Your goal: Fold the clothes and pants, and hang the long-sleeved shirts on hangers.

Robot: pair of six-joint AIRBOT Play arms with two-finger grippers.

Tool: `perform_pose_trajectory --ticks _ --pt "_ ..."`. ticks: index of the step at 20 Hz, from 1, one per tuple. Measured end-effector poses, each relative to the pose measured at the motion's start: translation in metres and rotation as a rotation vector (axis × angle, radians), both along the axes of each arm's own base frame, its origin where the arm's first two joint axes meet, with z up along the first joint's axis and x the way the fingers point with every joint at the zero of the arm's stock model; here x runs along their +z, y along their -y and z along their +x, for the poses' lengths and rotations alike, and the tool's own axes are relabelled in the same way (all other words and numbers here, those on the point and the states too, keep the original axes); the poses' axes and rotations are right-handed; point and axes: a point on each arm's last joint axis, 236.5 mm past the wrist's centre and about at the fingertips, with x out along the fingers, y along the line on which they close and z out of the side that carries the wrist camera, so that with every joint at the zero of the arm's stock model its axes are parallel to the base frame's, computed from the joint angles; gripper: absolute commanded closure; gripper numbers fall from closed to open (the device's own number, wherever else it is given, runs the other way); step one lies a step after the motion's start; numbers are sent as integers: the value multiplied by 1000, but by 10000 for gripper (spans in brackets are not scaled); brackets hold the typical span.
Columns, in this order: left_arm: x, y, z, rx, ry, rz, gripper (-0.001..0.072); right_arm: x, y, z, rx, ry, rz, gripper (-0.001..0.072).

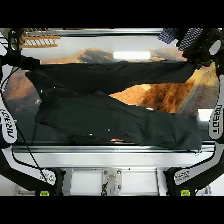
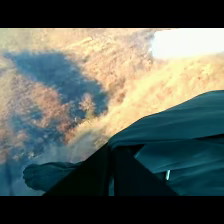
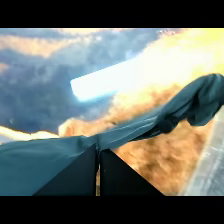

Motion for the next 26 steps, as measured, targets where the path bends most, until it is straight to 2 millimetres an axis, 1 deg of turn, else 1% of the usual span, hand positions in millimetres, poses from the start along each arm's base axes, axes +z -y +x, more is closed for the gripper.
perform_pose_trajectory --ticks 3,4,6,8,10,12,14,16,19,22,24,26 --pt "9 2 -18 -10 22 23 698 10 2 -30 40 -75 -62 697" --pt "9 3 -25 -19 23 35 698 12 2 -40 47 -97 -73 696" --pt "6 6 -43 -52 18 61 698 14 3 -67 54 -148 -99 696" --pt "-1 9 -61 -83 3 84 698 11 3 -99 55 -203 -121 697" --pt "-11 11 -80 -108 -16 101 697 3 3 -139 54 -262 -143 697" --pt "-24 9 -99 -117 -40 109 697 -9 -2 -182 54 -315 -146 697" --pt "-36 6 -117 -124 -61 117 697 -28 -8 -226 55 -370 -146 697" --pt "-51 6 -136 -142 -91 126 697 -51 -15 -268 59 -423 -143 697" --pt "-79 10 -165 -188 -152 135 697 -88 -24 -319 62 -495 -131 696" --pt "-109 13 -193 -214 -225 130 697 -119 -32 -360 56 -556 -111 696" --pt "-128 10 -212 -217 -277 126 697 -133 -36 -381 55 -600 -99 696" --pt "-141 5 -227 -201 -314 119 697 -144 -39 -396 53 -639 -89 695"
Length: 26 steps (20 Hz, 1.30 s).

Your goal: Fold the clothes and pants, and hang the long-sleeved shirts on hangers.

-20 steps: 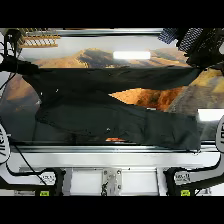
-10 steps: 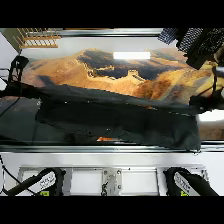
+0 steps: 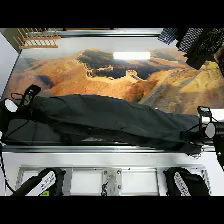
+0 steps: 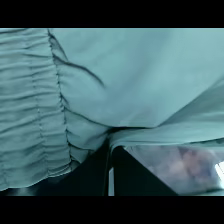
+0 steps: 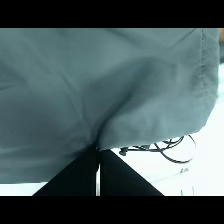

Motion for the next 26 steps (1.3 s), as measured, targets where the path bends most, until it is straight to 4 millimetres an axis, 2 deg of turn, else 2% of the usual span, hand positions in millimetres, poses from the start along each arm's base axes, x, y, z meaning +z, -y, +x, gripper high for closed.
perform_pose_trajectory --ticks 6,12,18,19,20,21,23,26 --pt "-18 -9 -20 37 -44 -8 697 -11 -5 -28 -22 -89 19 695" --pt "-20 -12 -21 40 -41 -1 697 -11 -13 -61 -48 -223 46 696" --pt "-20 -13 -20 41 -38 3 695 -19 -21 -78 -55 -290 80 689" --pt "-20 -13 -21 40 -39 3 524 -22 -24 -79 -55 -292 92 652" --pt "-20 -13 -21 40 -42 3 205 -25 -26 -79 -54 -289 100 418" --pt "-19 -14 -22 39 -43 8 134 -26 -28 -77 -53 -280 106 175" --pt "-13 -15 -21 56 -31 7 140 -25 -31 -67 -46 -232 122 165" --pt "18 -18 -8 95 47 18 140 -5 -27 -41 -37 -124 112 162"
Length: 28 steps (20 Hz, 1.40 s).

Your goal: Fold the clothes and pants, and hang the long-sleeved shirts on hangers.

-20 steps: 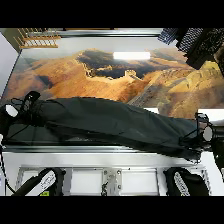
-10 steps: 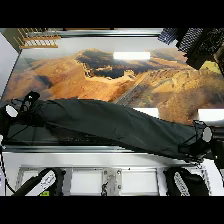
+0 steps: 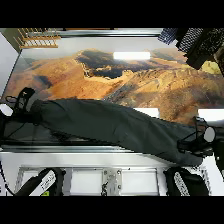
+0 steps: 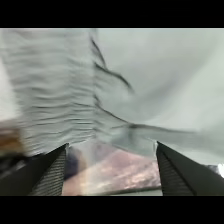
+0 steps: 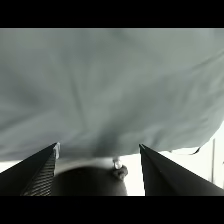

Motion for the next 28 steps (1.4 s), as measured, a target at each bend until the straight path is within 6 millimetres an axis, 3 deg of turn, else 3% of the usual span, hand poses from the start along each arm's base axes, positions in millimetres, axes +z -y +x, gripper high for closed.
perform_pose_trajectory --ticks 3,6,7,8,9,15,19,23,24,25,26,28 --pt "40 -2 12 76 99 -2 160 25 16 23 -32 96 -20 161" --pt "63 14 15 126 151 -64 649 32 52 36 -143 147 -42 156" --pt "67 26 16 129 156 -100 696 29 67 39 -207 159 -37 107" --pt "69 41 18 120 157 -143 696 24 83 39 -273 168 -27 23" --pt "70 59 20 106 154 -195 696 18 96 40 -335 175 -3 1" --pt "59 176 24 -73 58 -398 696 -24 149 38 -568 238 217 1" --pt "40 241 21 -186 -7 -441 696 -49 156 46 -553 255 330 2" --pt "19 284 10 -261 -80 -455 696 -68 146 62 -490 253 404 17" --pt "15 292 7 -277 -94 -454 697 -71 142 68 -466 252 413 171" --pt "12 299 3 -290 -107 -455 696 -73 137 75 -440 252 418 388" --pt "9 304 1 -305 -115 -454 696 -75 135 81 -413 252 410 527" --pt "6 314 -5 -329 -130 -452 696 -74 130 96 -357 260 402 676"
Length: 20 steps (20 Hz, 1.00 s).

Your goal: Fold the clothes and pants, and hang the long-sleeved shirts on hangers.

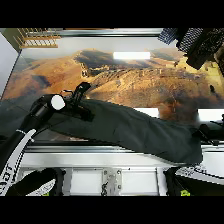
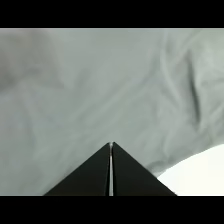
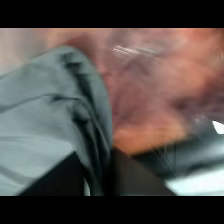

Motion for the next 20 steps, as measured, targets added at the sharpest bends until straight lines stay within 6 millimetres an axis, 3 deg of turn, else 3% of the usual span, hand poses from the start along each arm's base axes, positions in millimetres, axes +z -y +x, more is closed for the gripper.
perform_pose_trajectory --ticks 3,9,13,14,16,20 --pt "-2 12 -6 -23 -3 -2 696 14 4 32 75 51 -67 694" --pt "3 44 -4 2 43 -45 696 77 35 127 109 228 -267 694" --pt "8 68 1 38 82 -90 696 86 38 160 124 246 -261 691" --pt "8 73 2 44 84 -97 696 85 37 163 128 241 -251 651" --pt "5 84 4 54 71 -104 696 83 37 168 131 234 -238 153" --pt "6 110 15 41 49 -111 696 84 48 165 122 227 -231 152"
